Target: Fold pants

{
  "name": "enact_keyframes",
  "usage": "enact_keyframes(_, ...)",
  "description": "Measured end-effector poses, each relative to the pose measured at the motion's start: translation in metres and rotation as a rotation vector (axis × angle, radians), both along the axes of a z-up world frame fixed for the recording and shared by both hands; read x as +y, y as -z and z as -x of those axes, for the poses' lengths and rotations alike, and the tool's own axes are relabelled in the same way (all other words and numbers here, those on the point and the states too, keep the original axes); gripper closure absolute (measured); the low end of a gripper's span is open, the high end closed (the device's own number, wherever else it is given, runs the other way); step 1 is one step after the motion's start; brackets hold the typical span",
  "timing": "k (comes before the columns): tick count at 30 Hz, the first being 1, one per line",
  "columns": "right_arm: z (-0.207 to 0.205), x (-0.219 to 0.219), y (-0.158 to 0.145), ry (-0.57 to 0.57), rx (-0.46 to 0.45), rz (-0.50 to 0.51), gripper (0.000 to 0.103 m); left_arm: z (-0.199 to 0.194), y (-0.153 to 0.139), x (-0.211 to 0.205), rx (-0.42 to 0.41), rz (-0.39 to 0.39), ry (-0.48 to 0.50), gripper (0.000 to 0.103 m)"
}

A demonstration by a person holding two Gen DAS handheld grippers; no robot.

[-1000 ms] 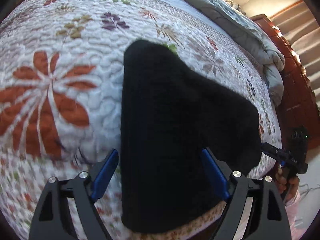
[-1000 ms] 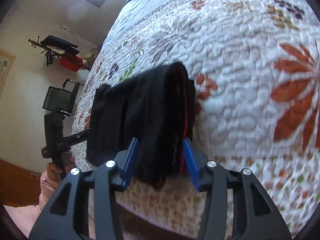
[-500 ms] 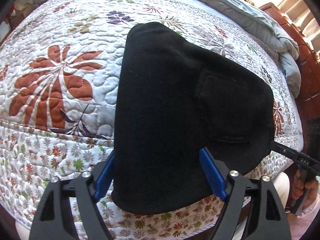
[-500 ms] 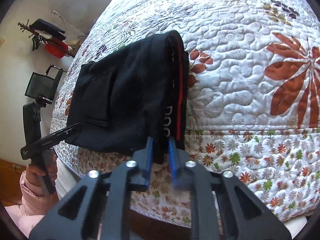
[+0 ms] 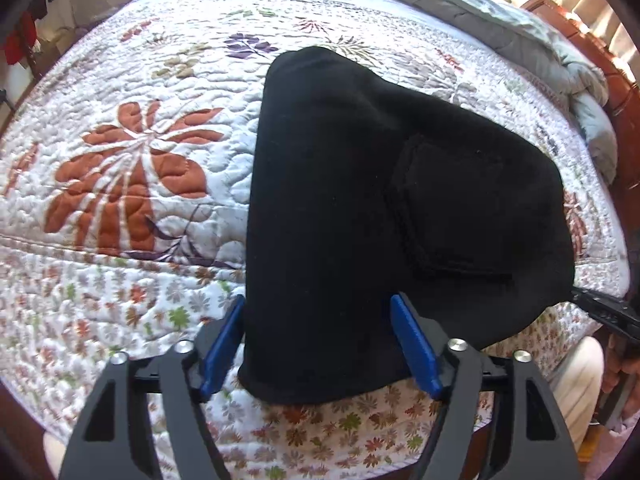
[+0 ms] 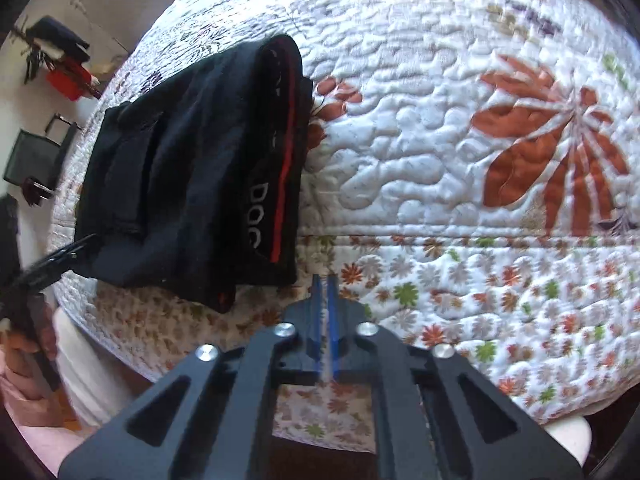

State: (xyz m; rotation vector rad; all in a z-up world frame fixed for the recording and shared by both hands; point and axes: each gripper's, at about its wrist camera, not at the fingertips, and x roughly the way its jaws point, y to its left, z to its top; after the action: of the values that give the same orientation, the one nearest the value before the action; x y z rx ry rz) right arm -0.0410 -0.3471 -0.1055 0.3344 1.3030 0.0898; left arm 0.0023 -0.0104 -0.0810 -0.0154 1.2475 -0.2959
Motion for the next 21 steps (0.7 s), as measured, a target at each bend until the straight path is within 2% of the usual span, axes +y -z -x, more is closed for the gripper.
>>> enact_keyframes(4, 0.0, 0.004, -0.024, 0.008, -0.048, 0.0, 0.081, 0.009, -0.012, -0.004, -0.015, -0.026, 0.002, 0.018)
enact_keyframes(5, -0.002, 0.007, -0.033, 0.01, -0.069, 0.006, 0.07, 0.011, -0.014, -0.004, -0.018, -0.027, 0.002, 0.017)
enact_keyframes(6, -0.002, 0.008, -0.04, 0.009, -0.085, 0.006, 0.065, 0.013, -0.018, -0.004, -0.023, -0.032, 0.003, 0.017)
enact_keyframes(8, -0.006, 0.015, -0.053, 0.01, -0.104, 0.046, 0.042, 0.014, -0.023, -0.003, -0.035, -0.045, 0.004, 0.014)
enact_keyframes(9, -0.007, 0.018, -0.058, 0.006, -0.114, 0.06, 0.038, 0.013, -0.026, -0.004, -0.04, -0.045, 0.005, 0.014)
enact_keyframes(14, -0.022, 0.022, -0.069, 0.028, -0.129, 0.088, 0.037, 0.01, -0.03, -0.005, -0.042, -0.039, -0.007, 0.013)
enact_keyframes(18, -0.02, 0.029, -0.079, 0.023, -0.154, 0.03, 0.037, 0.006, -0.038, -0.006, -0.063, -0.031, -0.007, 0.013)
enact_keyframes(21, -0.023, 0.038, -0.082, -0.012, -0.163, 0.007, 0.029, 0.005, -0.047, -0.01, -0.09, -0.02, 0.006, 0.012)
